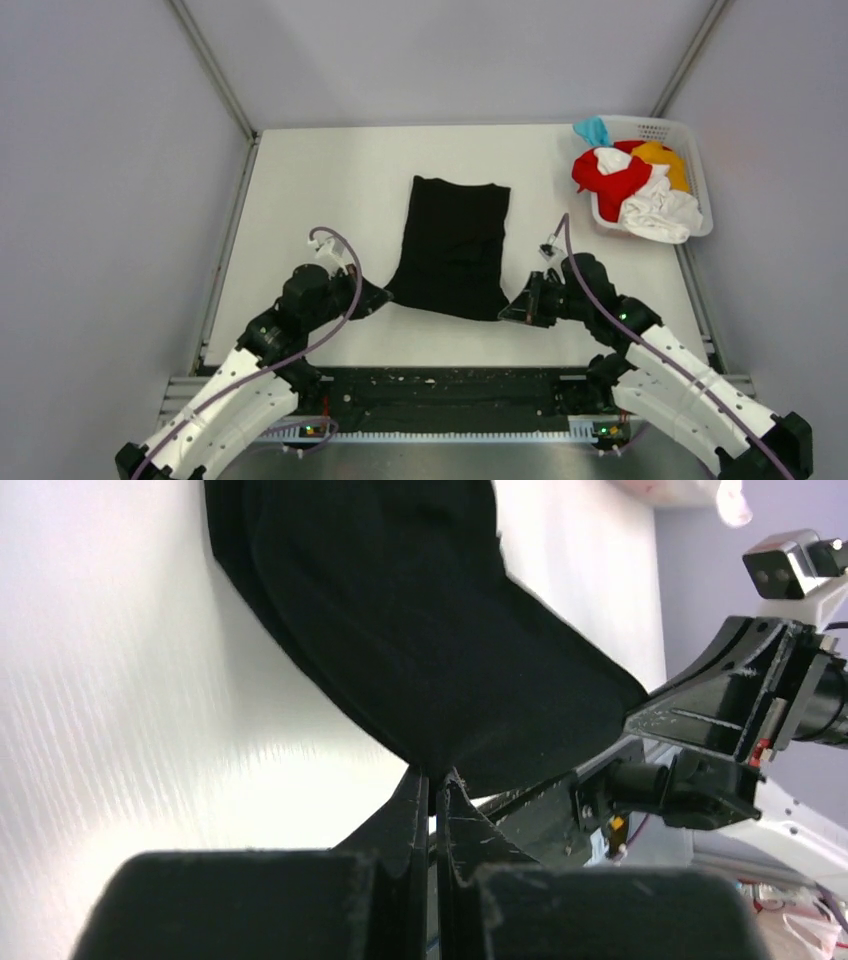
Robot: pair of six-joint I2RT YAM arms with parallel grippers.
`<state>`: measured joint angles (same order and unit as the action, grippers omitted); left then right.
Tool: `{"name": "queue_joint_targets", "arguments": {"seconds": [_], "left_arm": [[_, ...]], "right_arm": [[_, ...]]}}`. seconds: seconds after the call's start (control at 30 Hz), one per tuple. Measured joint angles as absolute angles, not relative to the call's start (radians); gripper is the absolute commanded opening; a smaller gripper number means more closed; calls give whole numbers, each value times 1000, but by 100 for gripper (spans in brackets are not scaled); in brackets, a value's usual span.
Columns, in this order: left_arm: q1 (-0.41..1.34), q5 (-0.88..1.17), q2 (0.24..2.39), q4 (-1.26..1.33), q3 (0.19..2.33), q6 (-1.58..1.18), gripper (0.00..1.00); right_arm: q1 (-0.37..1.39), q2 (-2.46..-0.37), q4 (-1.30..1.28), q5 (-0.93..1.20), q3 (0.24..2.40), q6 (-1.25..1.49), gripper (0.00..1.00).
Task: Fold and stack the t-shirts
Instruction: Fold the long partially folded tshirt into a neat square
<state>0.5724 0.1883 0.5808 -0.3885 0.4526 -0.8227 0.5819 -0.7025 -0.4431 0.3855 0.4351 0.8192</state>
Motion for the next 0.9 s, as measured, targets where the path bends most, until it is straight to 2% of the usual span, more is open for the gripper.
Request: {"name": "queue_joint_targets", "arguments": {"seconds": [0.07,0.17,0.4,0.67,0.9], "left_arm": [[576,163,545,-411,488,-819,0],[577,104,603,-413,552,-801,0],[540,-51,942,-384,796,-727,0],[451,-23,1303,-301,1092,-637,0],[368,57,1507,-278,1234,-610,0]], "right_arm": [[583,-699,-480,374,491,812,0],[577,-774,-500,338,598,776,0],[411,-996,-425,326,765,693,0],[305,-1167,-336,327,906,641,0],[239,-1357,-264,369,1013,616,0]]}}
